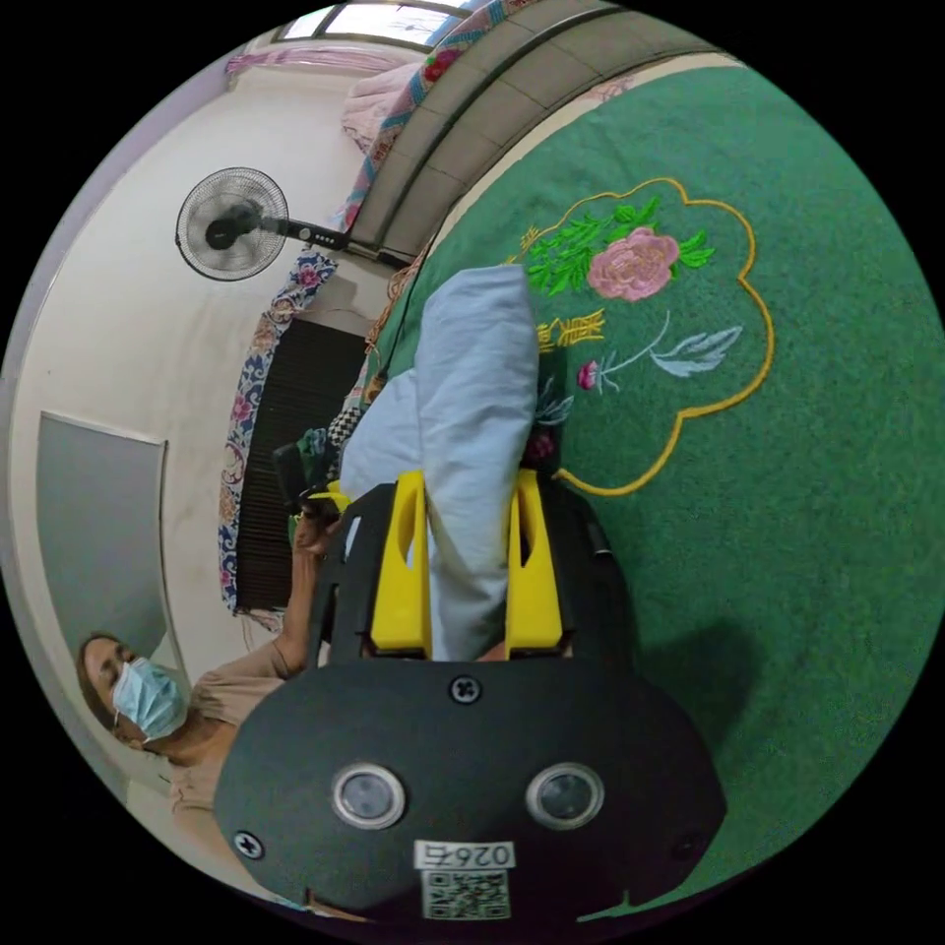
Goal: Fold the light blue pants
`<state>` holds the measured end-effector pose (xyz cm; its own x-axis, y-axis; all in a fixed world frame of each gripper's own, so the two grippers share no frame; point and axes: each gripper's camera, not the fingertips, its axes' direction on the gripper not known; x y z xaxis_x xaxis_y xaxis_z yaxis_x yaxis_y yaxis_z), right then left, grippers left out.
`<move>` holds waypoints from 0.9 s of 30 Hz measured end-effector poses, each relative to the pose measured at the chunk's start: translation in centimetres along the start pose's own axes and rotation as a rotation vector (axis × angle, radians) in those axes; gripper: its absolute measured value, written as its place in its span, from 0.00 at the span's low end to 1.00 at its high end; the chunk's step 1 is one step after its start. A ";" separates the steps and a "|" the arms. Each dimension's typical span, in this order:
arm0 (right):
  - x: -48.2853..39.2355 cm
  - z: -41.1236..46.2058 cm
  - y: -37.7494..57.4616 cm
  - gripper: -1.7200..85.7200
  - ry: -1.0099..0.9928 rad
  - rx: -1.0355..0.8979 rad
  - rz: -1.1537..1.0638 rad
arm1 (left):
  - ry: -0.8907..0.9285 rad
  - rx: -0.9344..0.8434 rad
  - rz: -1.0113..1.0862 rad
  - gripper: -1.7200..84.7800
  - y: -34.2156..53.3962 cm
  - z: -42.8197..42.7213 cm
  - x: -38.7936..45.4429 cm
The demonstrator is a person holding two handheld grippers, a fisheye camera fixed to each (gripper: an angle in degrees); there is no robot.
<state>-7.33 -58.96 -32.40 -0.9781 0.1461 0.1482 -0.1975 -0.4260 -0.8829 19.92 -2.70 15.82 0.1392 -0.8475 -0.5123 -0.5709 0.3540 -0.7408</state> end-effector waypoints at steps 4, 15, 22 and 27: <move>-1.1 0.3 1.5 0.10 -0.003 -0.025 -0.001 | 0.051 -0.016 -0.038 0.18 -0.1 1.5 -0.5; -7.2 0.3 7.8 0.04 0.157 0.016 -0.054 | 0.076 -0.021 0.016 0.09 1.2 6.2 1.4; -18.1 -1.5 16.3 0.03 0.415 0.172 -0.306 | -0.017 0.040 0.114 0.09 2.9 8.9 5.3; -26.7 -2.8 24.0 0.03 0.669 0.331 -0.552 | -0.072 0.222 0.235 0.09 5.1 9.6 11.1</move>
<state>14.18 -70.57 -58.84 -0.5191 0.8446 0.1307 -0.7330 -0.3613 -0.5763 26.30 -6.50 2.23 0.0856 -0.7053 -0.7037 -0.4051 0.6206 -0.6714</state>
